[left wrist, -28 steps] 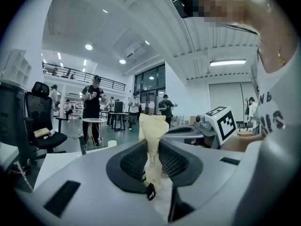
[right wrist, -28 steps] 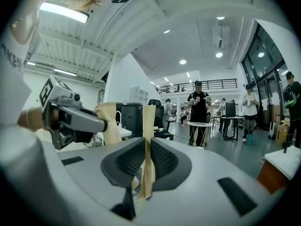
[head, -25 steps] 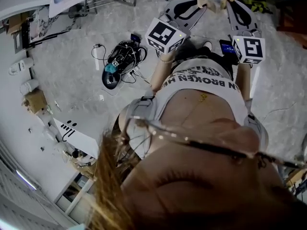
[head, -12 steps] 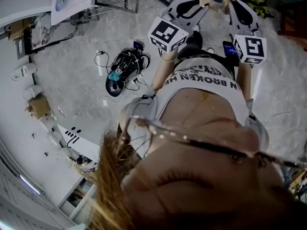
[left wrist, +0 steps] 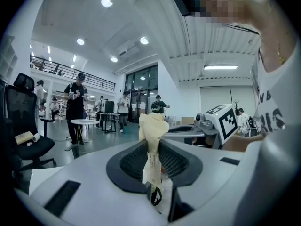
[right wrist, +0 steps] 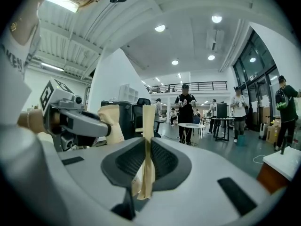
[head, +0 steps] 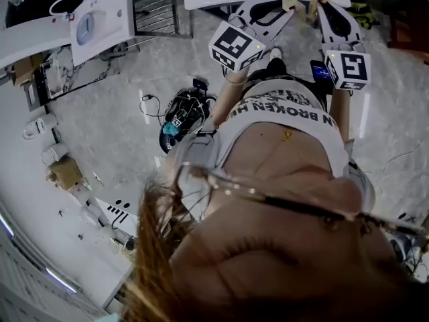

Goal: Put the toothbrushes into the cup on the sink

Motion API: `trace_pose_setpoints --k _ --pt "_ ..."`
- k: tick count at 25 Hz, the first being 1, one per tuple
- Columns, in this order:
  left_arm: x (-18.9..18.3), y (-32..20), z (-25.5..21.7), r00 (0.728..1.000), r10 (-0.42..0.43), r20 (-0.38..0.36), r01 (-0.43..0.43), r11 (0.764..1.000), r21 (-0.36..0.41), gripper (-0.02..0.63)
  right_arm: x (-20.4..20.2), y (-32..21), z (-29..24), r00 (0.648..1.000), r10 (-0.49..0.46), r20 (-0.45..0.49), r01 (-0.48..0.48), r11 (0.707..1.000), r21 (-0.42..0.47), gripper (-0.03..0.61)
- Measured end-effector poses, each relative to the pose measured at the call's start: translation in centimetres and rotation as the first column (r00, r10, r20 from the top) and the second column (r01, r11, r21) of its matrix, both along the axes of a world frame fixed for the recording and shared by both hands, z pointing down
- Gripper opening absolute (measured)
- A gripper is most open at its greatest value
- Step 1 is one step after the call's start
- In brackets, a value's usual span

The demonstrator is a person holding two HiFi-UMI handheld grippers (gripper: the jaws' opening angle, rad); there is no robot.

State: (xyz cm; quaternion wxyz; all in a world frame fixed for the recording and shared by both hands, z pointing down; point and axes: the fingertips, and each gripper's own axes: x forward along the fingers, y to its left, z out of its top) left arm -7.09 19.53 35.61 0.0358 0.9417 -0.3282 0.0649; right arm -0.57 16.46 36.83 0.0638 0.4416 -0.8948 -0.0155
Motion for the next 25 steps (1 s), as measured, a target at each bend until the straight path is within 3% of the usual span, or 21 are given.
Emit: trace_pose_setpoints --k 8,25 --pt "-4.3 -3.8 -0.2 1.000 0.017 -0.012 -0.017 1.000 0.005 0.081 -4.0 -3.7 -0.3 0.999 0.028 -0.016 -0.028 1.000 0.007 0.044" --pt "-7.5 -6.5 -0.4 0.998 -0.045 -0.052 0.046 0.999 0.015 0.081 -5.0 -6.5 -0.2 0.998 0.040 -0.040 -0.040 0.999 -0.003 0.044"
